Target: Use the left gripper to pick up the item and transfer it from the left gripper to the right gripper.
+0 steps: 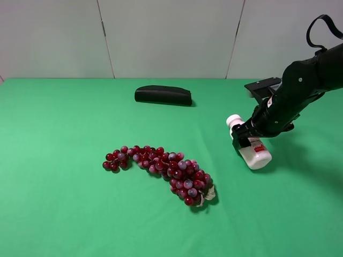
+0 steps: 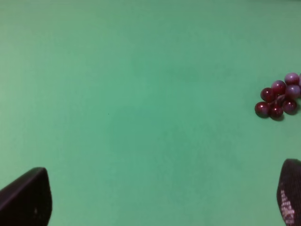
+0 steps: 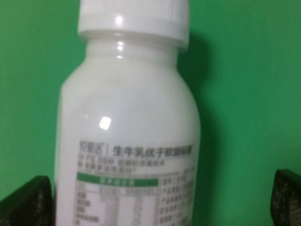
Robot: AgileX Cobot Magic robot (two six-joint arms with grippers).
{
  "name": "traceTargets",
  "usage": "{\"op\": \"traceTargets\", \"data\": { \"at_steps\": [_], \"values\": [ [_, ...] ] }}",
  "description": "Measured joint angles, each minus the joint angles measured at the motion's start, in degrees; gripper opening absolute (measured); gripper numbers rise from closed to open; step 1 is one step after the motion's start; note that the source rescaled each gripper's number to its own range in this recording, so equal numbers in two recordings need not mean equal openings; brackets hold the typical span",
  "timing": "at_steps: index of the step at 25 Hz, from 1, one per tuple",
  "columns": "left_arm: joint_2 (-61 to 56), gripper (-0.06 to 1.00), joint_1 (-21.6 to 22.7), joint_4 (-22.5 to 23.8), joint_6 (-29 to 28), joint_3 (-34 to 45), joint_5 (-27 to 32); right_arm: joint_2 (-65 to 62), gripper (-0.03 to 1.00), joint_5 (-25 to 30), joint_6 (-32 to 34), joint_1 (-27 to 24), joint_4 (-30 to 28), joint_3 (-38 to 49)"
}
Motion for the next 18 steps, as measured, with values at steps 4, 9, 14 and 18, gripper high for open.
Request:
{"op": "traceTargets", "data": {
  "at_steps": [4, 9, 14, 18],
  "values": [
    [0.0, 0.89, 0.0, 0.0, 0.0, 0.0, 0.0, -1.06, 0.99, 1.25, 0.0, 0.0, 0.0, 0.0],
    [0.0, 0.89, 0.0, 0.0, 0.0, 0.0, -0.05, -4.29, 0.99, 2.5, 0.0, 0.0, 0.0, 0.0],
    [0.0, 0.89, 0.0, 0.0, 0.0, 0.0, -0.05, -8.51, 0.99, 6.01, 0.0, 0.0, 0.0, -0.07],
    [0.0, 0.89, 0.0, 0.0, 0.0, 0.0, -0.05, -13.15, 0.99, 9.88, 0.3, 0.0, 0.0, -0.07]
  ]
}}
